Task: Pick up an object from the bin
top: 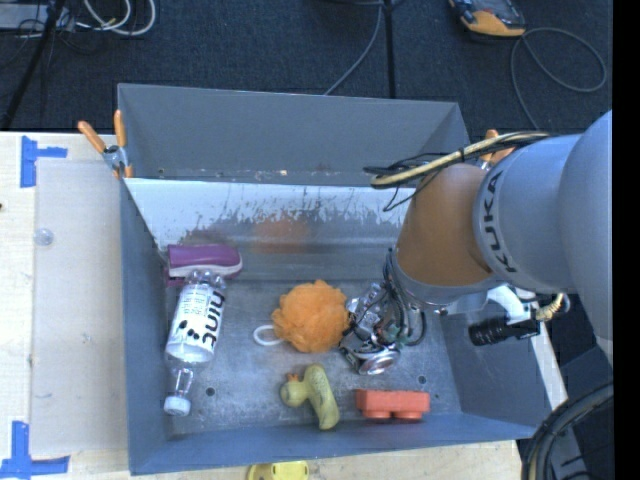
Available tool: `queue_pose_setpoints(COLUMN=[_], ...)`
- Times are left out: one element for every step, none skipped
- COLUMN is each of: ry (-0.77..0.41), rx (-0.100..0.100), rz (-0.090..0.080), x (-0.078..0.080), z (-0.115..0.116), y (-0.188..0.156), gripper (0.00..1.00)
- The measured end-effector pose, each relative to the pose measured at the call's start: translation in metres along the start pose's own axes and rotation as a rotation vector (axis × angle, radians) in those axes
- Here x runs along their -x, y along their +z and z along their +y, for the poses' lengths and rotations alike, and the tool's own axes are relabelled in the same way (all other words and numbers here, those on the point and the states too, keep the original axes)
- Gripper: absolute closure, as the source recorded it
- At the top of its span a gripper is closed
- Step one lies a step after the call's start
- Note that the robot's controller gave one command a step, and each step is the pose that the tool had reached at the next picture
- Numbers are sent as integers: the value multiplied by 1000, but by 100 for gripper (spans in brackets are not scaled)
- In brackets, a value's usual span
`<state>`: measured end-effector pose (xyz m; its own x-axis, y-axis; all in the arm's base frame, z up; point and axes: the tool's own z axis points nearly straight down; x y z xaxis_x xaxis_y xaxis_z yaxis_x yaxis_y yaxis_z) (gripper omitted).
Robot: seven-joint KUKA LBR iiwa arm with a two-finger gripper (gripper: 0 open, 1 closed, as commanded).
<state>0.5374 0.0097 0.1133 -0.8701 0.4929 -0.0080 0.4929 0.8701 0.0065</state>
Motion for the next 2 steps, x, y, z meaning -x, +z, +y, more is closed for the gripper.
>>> queue_pose_setpoints(ry=[-4, 14], rx=[7, 0], rz=[-8, 2], x=[0, 9], z=[10, 17], y=[-26, -25], gripper=[100, 100])
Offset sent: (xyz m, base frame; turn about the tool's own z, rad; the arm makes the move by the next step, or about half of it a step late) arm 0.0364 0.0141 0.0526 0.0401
